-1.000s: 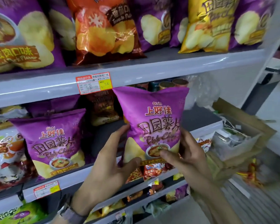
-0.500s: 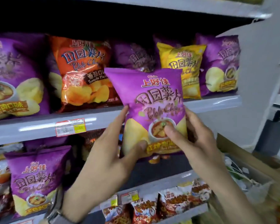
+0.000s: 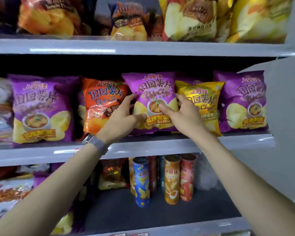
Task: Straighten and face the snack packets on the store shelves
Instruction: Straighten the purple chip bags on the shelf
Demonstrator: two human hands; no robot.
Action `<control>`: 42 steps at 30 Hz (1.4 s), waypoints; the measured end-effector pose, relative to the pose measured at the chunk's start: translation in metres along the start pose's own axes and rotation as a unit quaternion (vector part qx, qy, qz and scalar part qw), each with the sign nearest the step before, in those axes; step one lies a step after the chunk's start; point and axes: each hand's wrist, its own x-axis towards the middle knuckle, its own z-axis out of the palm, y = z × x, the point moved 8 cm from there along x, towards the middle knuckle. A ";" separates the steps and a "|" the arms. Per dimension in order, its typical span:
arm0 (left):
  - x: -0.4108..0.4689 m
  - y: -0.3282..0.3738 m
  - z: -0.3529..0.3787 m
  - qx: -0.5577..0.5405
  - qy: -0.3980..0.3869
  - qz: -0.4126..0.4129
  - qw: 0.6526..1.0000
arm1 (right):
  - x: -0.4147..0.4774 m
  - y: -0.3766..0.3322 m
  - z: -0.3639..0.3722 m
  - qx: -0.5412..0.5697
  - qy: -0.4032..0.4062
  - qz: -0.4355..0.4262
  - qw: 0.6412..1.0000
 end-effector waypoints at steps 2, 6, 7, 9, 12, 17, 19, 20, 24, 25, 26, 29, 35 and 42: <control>0.002 -0.004 0.000 0.045 0.003 0.000 0.999 | 0.001 0.008 0.007 -0.011 0.002 0.010 1.000; -0.005 -0.005 0.001 0.138 0.040 0.012 0.990 | -0.005 0.023 0.019 -0.028 -0.013 0.016 0.999; -0.007 -0.004 0.001 0.145 0.049 0.014 0.988 | -0.005 0.025 0.020 -0.028 -0.015 0.014 0.999; -0.011 -0.003 0.001 0.166 0.057 0.015 0.984 | -0.005 0.026 0.020 -0.029 -0.024 0.011 0.999; -0.017 -0.003 0.000 0.216 0.050 0.015 0.975 | -0.004 0.032 0.021 -0.015 -0.056 0.008 0.998; -0.020 -0.003 -0.002 0.230 0.078 0.019 0.970 | -0.007 0.041 0.018 -0.033 -0.080 0.010 0.996; -0.020 -0.003 -0.002 0.248 0.088 0.032 0.964 | -0.009 0.042 0.018 -0.051 -0.084 0.001 0.995; -0.022 -0.002 -0.003 0.261 0.093 0.042 0.960 | -0.011 0.042 0.017 -0.058 -0.082 -0.003 0.995; -0.030 -0.002 -0.001 0.310 0.099 0.066 0.943 | -0.024 0.040 0.003 -0.093 -0.056 -0.019 0.994; -0.033 -0.001 0.000 0.322 0.099 0.070 0.939 | -0.028 0.039 0.000 -0.104 -0.054 -0.025 0.993; -0.036 0.000 0.001 0.332 0.098 0.073 0.935 | -0.034 0.036 -0.003 -0.115 -0.053 -0.036 0.991; -0.054 0.009 0.004 0.356 0.094 0.078 0.926 | -0.050 0.029 -0.011 -0.175 -0.061 -0.067 0.980; -0.098 0.026 0.014 0.384 0.072 0.065 0.918 | -0.090 0.025 -0.027 -0.264 -0.046 -0.088 0.959; -0.138 -0.010 0.052 0.368 0.007 0.004 0.930 | -0.141 0.050 -0.027 -0.261 -0.039 -0.158 0.952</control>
